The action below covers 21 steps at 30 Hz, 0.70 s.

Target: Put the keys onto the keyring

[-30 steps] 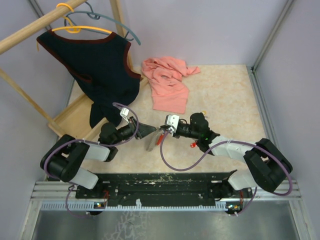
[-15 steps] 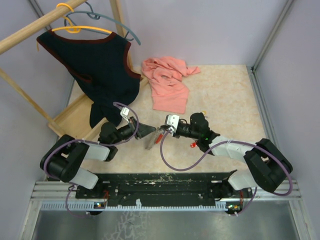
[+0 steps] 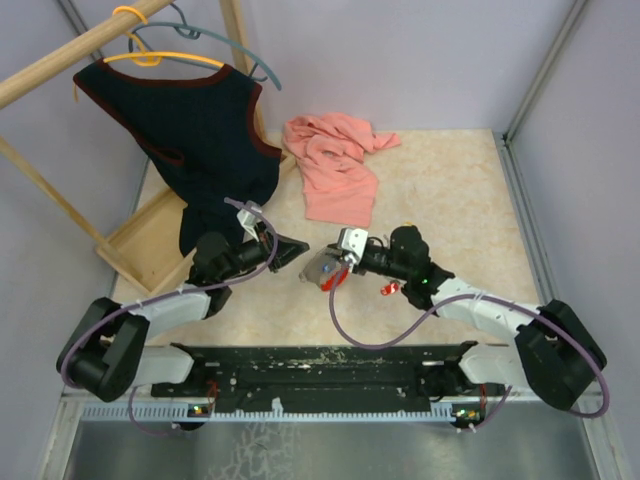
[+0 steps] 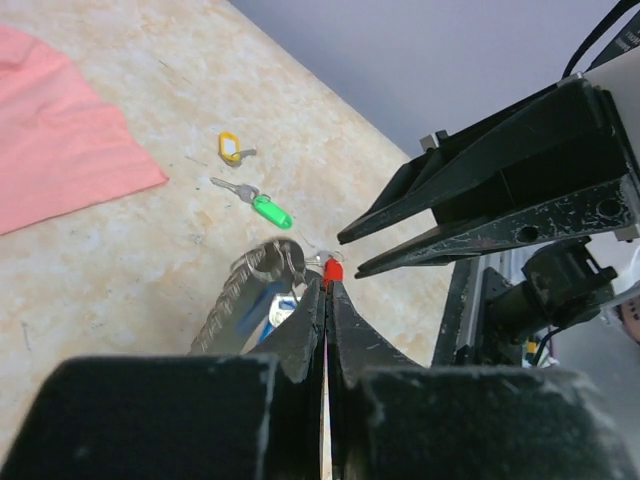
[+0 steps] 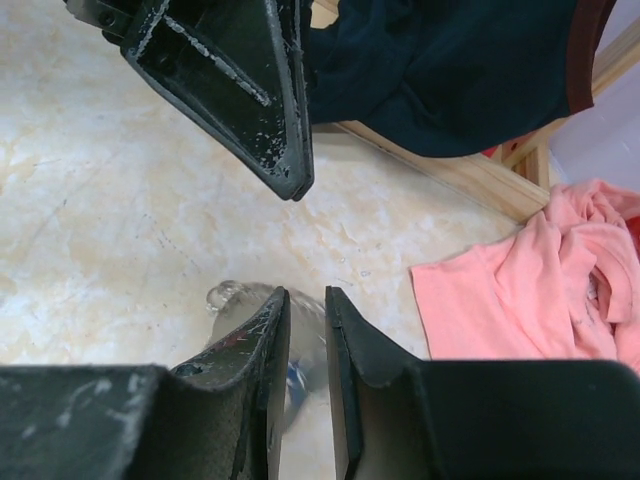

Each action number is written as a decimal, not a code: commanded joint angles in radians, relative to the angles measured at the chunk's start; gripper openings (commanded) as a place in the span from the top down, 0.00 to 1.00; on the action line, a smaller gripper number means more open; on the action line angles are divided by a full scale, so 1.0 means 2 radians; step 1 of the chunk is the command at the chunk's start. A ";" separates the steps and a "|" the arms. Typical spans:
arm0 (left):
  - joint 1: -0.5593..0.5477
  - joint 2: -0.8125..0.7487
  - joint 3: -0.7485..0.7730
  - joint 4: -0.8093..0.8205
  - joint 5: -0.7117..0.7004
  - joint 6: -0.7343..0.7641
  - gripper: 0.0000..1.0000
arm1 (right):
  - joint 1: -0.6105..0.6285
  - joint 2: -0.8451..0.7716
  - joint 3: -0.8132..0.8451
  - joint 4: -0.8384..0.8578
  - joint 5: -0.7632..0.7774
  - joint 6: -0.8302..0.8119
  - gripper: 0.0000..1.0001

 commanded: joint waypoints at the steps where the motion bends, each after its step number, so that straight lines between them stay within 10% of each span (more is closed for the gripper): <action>1: 0.001 -0.009 0.014 -0.034 -0.010 0.039 1.00 | -0.001 -0.023 0.006 -0.004 -0.011 0.013 0.77; 8: 0.000 0.006 0.010 -0.020 -0.014 0.020 0.94 | -0.001 -0.016 0.017 -0.003 0.058 0.070 0.71; 15: -0.020 0.035 0.034 -0.102 -0.032 0.077 0.68 | -0.016 0.016 0.089 -0.218 0.230 0.248 0.60; 21: -0.052 0.090 0.059 -0.118 -0.045 0.100 0.64 | -0.082 0.017 0.061 -0.259 0.179 0.357 0.60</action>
